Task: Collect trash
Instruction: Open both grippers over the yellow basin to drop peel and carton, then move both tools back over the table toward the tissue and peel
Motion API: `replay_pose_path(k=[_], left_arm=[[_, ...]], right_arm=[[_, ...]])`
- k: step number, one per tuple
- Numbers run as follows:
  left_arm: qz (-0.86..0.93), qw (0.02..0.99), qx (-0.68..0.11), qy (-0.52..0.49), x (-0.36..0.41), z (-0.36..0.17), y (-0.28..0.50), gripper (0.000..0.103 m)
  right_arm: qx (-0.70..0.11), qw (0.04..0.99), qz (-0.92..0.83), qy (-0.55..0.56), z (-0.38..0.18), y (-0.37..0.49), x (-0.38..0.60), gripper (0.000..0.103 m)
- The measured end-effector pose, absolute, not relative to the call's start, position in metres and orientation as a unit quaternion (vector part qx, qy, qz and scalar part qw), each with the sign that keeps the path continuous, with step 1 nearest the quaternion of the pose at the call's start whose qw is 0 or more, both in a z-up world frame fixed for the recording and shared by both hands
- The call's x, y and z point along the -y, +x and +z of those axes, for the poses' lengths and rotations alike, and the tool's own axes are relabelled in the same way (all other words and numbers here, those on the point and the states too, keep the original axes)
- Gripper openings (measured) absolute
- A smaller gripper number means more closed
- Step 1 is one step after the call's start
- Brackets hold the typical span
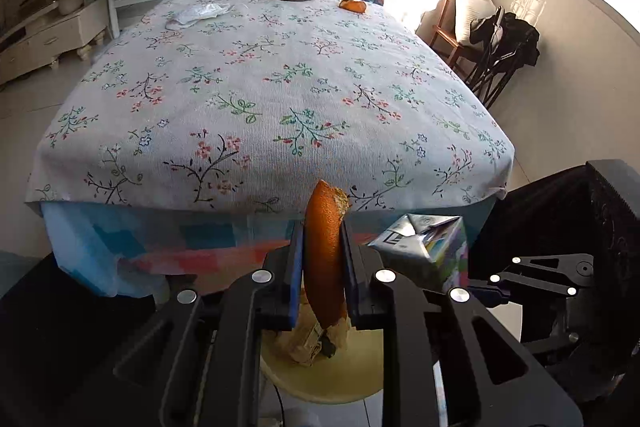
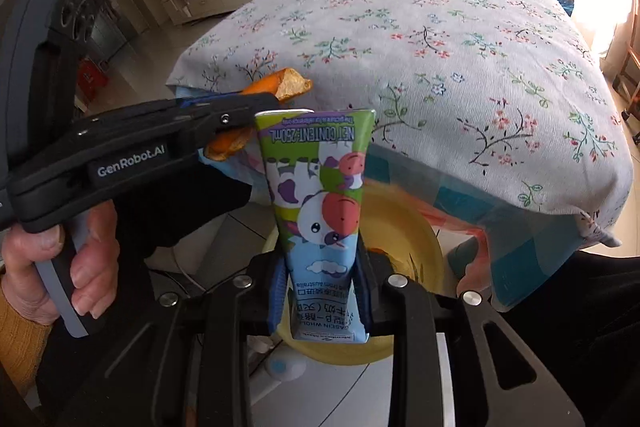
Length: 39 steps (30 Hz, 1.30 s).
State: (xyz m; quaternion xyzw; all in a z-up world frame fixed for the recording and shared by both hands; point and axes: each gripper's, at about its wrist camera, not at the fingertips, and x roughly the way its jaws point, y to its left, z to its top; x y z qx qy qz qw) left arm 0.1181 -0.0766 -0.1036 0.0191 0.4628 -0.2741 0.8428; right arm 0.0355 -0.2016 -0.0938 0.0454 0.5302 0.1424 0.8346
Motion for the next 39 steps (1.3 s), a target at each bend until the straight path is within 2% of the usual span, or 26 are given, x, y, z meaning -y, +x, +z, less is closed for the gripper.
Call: replay_pose_path(k=[2,5,7,9,14,19,22,27,39], left_arm=[[-0.272,0.826,-0.492,0.046,0.085,-0.118,0.118,0.018],[-0.264,0.81,-0.518,0.08,0.092,-0.133,0.115,0.024],[-0.255,0.818,-0.508,0.088,0.09,-0.131,0.114,0.044],[-0.248,0.831,-0.492,0.08,0.085,-0.124,0.114,0.053],[-0.232,0.857,-0.459,0.045,0.074,-0.107,0.118,0.061],[-0.204,0.886,-0.416,0.018,0.062,-0.091,0.121,0.076],[-0.188,0.899,-0.395,-0.007,0.051,-0.081,0.123,0.08],[-0.167,0.904,-0.391,-0.034,0.042,-0.078,0.131,0.081],[-0.167,0.906,-0.387,-0.039,0.049,-0.078,0.133,0.086]], right_arm=[[-0.53,0.837,0.126,0.049,-0.095,0.039,0.208,0.044],[-0.517,0.847,0.107,0.071,-0.09,0.037,0.222,0.049],[-0.506,0.853,0.096,0.084,-0.086,0.037,0.228,0.052],[-0.496,0.858,0.09,0.099,-0.083,0.037,0.234,0.053],[-0.471,0.871,0.085,0.112,-0.077,0.027,0.234,0.06],[-0.451,0.881,0.082,0.12,-0.069,0.024,0.24,0.063],[-0.435,0.888,0.079,0.125,-0.065,0.023,0.241,0.063],[-0.426,0.892,0.081,0.131,-0.064,0.025,0.242,0.064],[-0.421,0.893,0.089,0.134,-0.061,0.033,0.243,0.064]])
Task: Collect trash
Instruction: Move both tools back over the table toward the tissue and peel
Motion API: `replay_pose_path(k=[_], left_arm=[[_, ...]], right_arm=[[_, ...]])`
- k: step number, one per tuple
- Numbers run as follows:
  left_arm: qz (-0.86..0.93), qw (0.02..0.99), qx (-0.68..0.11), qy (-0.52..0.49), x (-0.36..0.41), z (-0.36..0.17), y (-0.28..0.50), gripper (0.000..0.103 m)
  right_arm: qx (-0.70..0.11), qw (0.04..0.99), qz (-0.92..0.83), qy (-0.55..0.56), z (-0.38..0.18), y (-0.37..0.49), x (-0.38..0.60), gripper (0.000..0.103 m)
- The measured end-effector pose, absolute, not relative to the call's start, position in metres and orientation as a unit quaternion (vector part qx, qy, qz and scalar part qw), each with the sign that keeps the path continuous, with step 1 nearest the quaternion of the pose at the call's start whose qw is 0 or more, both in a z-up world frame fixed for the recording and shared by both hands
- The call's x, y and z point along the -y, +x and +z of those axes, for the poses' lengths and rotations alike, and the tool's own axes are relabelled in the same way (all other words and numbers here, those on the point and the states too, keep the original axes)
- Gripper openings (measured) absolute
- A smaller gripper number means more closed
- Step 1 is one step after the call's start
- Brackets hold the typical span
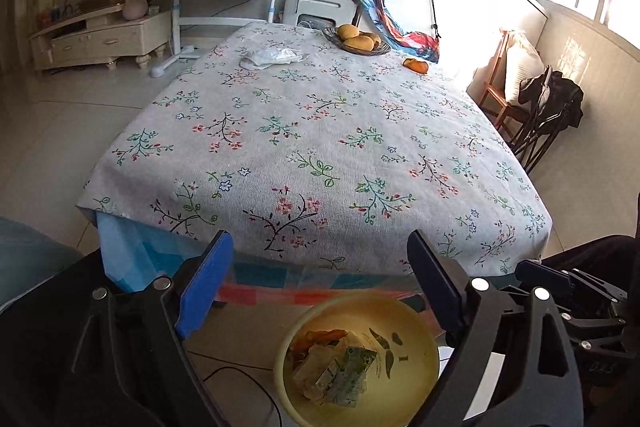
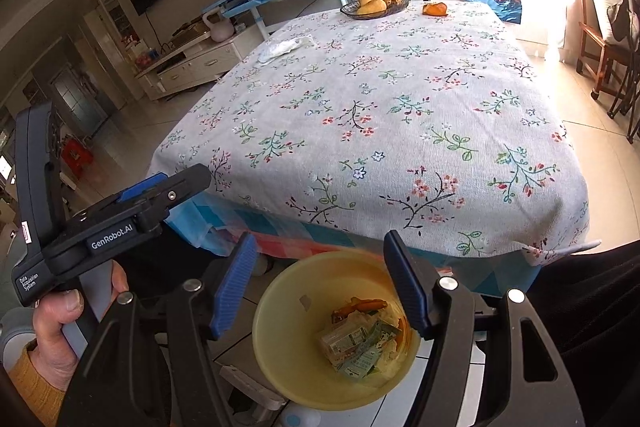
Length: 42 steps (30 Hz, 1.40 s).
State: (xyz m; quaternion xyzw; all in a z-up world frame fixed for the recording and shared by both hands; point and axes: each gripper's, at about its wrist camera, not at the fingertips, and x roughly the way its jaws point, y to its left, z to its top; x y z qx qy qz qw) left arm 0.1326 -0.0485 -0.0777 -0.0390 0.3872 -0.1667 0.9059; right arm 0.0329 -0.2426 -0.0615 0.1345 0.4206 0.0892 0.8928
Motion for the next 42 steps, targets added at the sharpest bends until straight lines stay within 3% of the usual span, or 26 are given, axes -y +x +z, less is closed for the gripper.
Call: replay_pose_path(k=[7,15,29,42], left_arm=[[-0.163,0.918,-0.36,-0.037,0.047,-0.047,0.166,0.096],[-0.131,0.925,-0.356,0.005,0.046,-0.029,0.243,0.096],[-0.155,0.912,-0.377,0.051,0.073,-0.054,0.363,0.096],[-0.148,0.896,-0.413,0.071,0.083,-0.081,0.438,0.096]], right_arm=[[-0.408,0.899,0.081,0.134,-0.043,0.068,0.267,0.068],[-0.4,0.907,0.064,0.115,-0.026,0.147,0.301,0.068],[-0.411,0.905,-0.002,0.11,-0.048,0.294,0.374,0.068],[-0.418,0.904,-0.016,0.091,-0.064,0.375,0.402,0.067]])
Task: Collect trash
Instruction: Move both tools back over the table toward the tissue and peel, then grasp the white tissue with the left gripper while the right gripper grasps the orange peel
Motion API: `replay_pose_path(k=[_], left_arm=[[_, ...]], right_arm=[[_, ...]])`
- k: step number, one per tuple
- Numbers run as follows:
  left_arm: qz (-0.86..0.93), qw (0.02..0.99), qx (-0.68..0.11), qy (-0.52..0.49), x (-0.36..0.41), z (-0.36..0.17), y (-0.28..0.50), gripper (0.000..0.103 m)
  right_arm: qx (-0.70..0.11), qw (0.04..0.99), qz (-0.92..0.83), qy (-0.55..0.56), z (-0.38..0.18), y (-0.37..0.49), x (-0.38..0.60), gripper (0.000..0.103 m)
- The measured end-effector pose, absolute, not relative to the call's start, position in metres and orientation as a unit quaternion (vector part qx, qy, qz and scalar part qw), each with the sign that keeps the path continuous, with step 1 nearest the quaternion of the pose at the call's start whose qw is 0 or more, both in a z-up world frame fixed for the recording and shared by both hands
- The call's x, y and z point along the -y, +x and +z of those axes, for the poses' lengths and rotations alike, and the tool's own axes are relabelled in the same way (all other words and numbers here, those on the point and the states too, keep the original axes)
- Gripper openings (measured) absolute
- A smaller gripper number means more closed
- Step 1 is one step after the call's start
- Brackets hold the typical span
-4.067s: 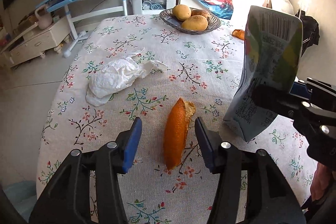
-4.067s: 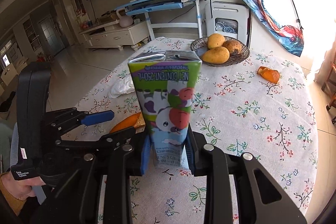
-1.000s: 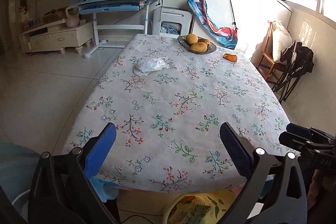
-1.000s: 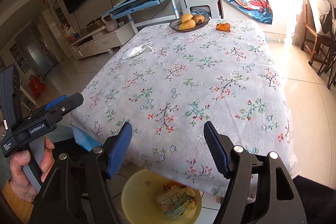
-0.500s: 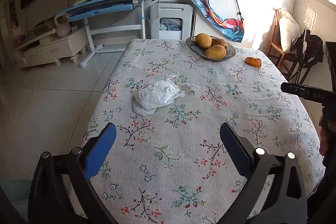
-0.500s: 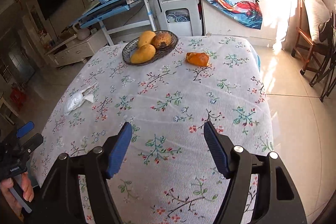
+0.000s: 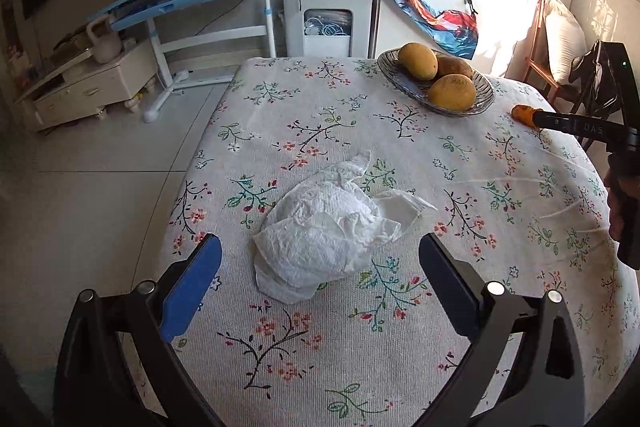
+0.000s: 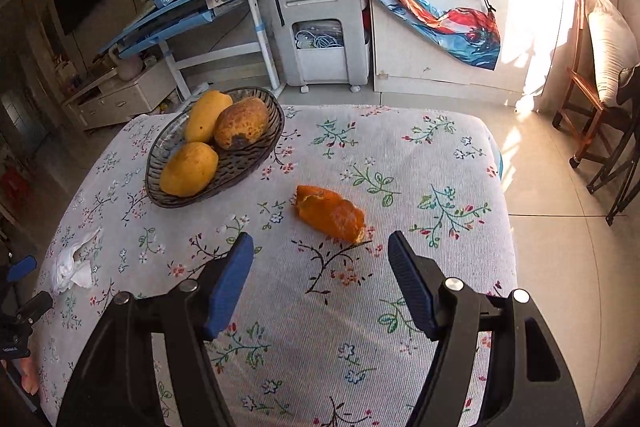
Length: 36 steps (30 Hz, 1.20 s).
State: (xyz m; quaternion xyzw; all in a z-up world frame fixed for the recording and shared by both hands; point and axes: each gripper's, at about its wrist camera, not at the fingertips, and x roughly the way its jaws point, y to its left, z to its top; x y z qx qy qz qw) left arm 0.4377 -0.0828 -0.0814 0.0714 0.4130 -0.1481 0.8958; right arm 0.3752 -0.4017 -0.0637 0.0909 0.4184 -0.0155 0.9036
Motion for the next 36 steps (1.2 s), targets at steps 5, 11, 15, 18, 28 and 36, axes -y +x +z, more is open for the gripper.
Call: replay_pose_path(k=[5,11,15,18,28,36], left_arm=[[-0.142,0.893,-0.417,0.096,0.09,-0.089,0.448,0.096],[-0.142,0.884,-0.436,0.096,0.094,-0.099,0.457,0.071],[-0.155,0.884,-0.431,0.096,0.099,-0.098,0.451,0.038],[-0.172,0.88,-0.434,0.088,0.104,-0.095,0.442,0.015],[-0.215,0.882,-0.416,0.049,0.107,-0.068,0.373,0.013],[-0.205,0.89,-0.406,0.037,0.101,-0.061,0.315,0.013]], right_arm=[[-0.428,0.899,-0.012,0.093,-0.069,0.392,0.409,0.058],[-0.438,0.895,-0.006,0.085,-0.071,0.398,0.41,0.042],[-0.437,0.897,-0.005,0.057,-0.07,0.394,0.4,0.031],[-0.44,0.896,0.007,0.057,-0.066,0.387,0.392,0.026],[-0.432,0.894,0.102,0.057,-0.03,0.313,0.332,0.02],[-0.425,0.89,0.136,0.09,-0.023,0.223,0.304,0.019]])
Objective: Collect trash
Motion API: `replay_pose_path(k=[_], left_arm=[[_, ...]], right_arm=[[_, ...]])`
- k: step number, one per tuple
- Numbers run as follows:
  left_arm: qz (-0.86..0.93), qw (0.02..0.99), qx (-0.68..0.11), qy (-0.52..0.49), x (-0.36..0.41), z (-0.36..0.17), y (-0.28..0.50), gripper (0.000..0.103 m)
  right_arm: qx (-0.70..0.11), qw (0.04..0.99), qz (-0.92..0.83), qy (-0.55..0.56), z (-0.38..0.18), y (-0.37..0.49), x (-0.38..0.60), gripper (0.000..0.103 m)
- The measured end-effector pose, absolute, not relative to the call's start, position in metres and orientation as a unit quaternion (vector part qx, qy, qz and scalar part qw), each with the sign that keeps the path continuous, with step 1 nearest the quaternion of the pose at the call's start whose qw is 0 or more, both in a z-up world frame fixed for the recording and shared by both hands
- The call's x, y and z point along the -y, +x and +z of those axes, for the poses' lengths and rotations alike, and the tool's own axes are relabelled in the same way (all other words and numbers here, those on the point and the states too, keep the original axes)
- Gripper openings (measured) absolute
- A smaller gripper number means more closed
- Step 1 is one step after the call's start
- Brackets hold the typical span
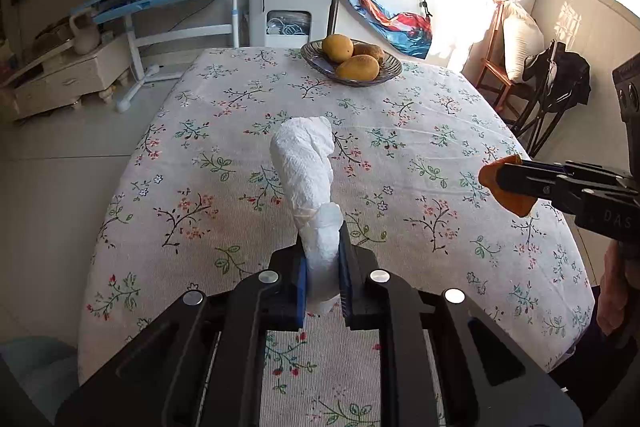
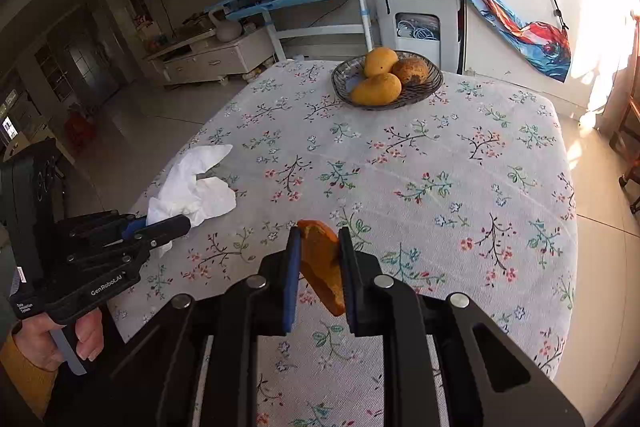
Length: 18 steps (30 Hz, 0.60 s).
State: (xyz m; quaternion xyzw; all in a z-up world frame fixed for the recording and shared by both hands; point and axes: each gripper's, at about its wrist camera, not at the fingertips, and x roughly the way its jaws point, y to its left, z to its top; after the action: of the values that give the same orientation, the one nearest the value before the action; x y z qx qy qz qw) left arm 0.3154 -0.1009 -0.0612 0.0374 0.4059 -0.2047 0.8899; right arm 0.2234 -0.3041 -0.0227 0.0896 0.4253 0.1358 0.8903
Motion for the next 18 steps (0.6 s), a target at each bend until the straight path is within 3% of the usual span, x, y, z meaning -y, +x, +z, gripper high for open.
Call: replay_pose_path(k=[5,15,17,18], left_arm=[[-0.198,0.894,-0.399,0.043,0.102,-0.062,0.284,0.013],[-0.191,0.886,-0.418,0.059,0.1,-0.079,0.267,0.013],[-0.186,0.884,-0.425,0.053,0.094,-0.082,0.268,0.025],[-0.185,0.883,-0.428,0.048,0.091,-0.083,0.269,0.037]], right_arm=[[-0.425,0.886,0.127,0.132,-0.031,0.183,0.308,0.019],[-0.449,0.882,0.093,0.11,-0.052,0.179,0.299,0.019],[-0.458,0.879,0.087,0.1,-0.06,0.18,0.295,0.019],[-0.461,0.878,0.083,0.097,-0.063,0.18,0.294,0.02]])
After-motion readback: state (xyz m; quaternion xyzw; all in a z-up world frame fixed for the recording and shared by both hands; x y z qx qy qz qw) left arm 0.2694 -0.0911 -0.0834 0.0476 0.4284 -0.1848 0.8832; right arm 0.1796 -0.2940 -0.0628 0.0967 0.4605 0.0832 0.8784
